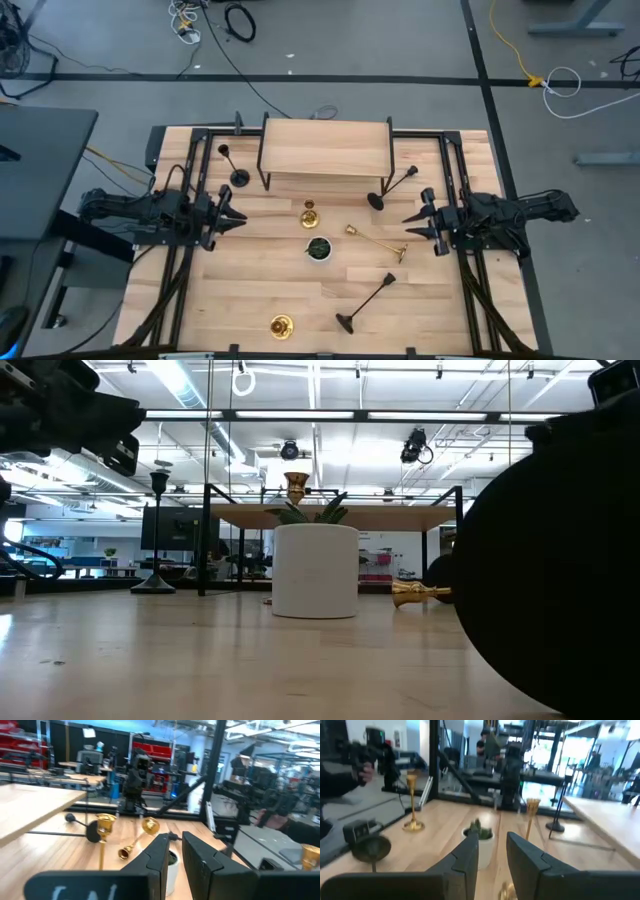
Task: Pick & Place candle stick holders
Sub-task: Put the top left gold candle holder on the shelf
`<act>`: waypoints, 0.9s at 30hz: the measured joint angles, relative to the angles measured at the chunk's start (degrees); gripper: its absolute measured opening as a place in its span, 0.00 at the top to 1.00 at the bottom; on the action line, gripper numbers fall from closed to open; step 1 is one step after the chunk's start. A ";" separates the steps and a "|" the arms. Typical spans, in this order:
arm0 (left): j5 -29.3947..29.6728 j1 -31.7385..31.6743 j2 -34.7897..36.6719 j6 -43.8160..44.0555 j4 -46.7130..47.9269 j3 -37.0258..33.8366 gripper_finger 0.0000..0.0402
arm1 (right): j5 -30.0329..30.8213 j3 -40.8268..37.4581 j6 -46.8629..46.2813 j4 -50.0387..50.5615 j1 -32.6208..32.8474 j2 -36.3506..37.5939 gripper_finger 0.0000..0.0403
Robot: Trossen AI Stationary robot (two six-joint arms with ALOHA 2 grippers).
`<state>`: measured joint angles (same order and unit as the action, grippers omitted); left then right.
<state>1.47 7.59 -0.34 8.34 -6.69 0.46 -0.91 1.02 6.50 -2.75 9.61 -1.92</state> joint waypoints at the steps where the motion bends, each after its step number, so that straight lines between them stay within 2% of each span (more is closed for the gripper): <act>1: 0.03 -0.02 -0.02 -0.02 0.10 0.01 0.86 | 0.00 -0.02 0.00 -1.11 0.00 0.01 0.74; 14: -0.05 0.01 -0.02 1.55 -0.38 0.01 0.86 | 0.35 0.00 -1.57 -16.01 0.02 0.02 0.74; 22: 4.31 0.01 -0.02 4.23 -1.64 0.01 0.86 | 0.48 0.00 -3.54 -20.67 0.01 0.03 0.74; 24: 6.50 0.01 -0.02 4.31 -2.78 0.01 0.86 | 2.86 0.00 -4.13 -20.59 0.00 -0.01 0.74; 27: 7.99 0.01 -0.56 4.14 -3.05 0.01 0.86 | 11.32 0.02 -4.09 -16.96 -0.02 0.01 0.74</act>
<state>9.46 7.60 -0.90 12.48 -9.74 0.47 10.42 1.04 2.41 -19.71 9.58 -1.91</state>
